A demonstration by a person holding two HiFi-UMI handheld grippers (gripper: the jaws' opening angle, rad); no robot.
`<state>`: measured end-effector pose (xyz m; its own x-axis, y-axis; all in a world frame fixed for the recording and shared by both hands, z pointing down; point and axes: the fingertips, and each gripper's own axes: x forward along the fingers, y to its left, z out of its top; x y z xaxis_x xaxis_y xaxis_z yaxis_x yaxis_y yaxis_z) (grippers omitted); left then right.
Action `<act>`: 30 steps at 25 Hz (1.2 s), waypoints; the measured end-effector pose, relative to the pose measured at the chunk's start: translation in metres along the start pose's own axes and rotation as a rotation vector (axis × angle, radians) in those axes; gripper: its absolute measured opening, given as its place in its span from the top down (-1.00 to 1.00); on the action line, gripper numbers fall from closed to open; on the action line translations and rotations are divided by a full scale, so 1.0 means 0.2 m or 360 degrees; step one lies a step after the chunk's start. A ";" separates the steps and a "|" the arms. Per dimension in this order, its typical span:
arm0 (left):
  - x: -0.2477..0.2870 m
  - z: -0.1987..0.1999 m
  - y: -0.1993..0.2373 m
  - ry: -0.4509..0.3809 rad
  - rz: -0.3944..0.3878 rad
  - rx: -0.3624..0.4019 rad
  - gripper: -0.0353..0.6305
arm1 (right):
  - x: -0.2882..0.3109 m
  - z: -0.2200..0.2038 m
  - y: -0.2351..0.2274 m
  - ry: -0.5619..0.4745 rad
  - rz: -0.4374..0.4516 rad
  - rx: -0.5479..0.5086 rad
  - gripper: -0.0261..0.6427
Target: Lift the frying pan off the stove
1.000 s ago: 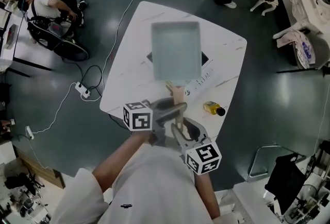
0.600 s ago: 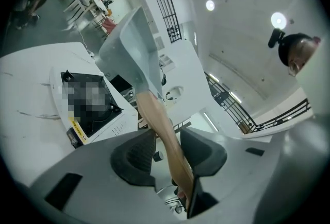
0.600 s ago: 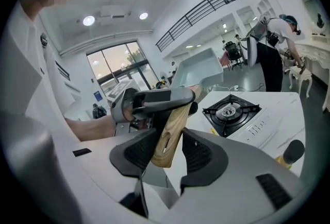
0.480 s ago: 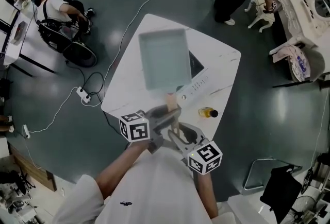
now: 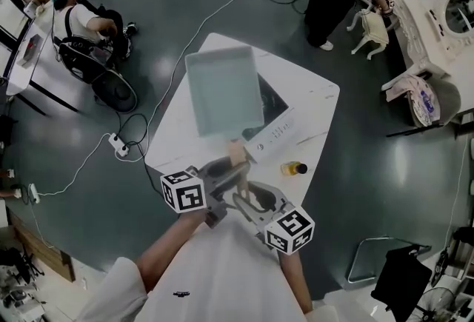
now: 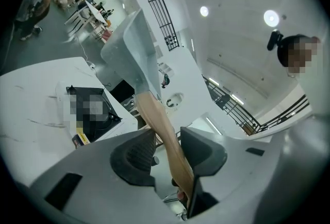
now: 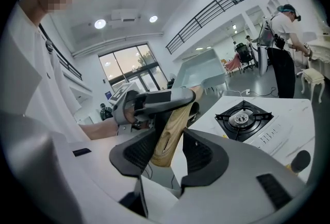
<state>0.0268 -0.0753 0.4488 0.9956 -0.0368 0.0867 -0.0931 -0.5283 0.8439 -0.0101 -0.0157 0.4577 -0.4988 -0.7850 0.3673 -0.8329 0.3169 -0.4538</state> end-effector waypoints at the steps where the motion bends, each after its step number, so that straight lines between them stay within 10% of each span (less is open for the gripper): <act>1: -0.02 0.01 -0.01 -0.0013 0.0003 0.0004 0.47 | 0.01 0.01 0.02 -0.0007 0.0011 -0.0002 0.46; 30: -0.16 0.03 -0.04 -0.0019 0.0008 0.0020 0.46 | 0.04 0.01 0.15 -0.0030 -0.0001 0.0000 0.48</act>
<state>-0.0047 -0.0744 0.4369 0.9952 -0.0497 0.0843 -0.0978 -0.5390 0.8366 -0.0388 -0.0139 0.4461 -0.4937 -0.7951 0.3522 -0.8331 0.3164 -0.4537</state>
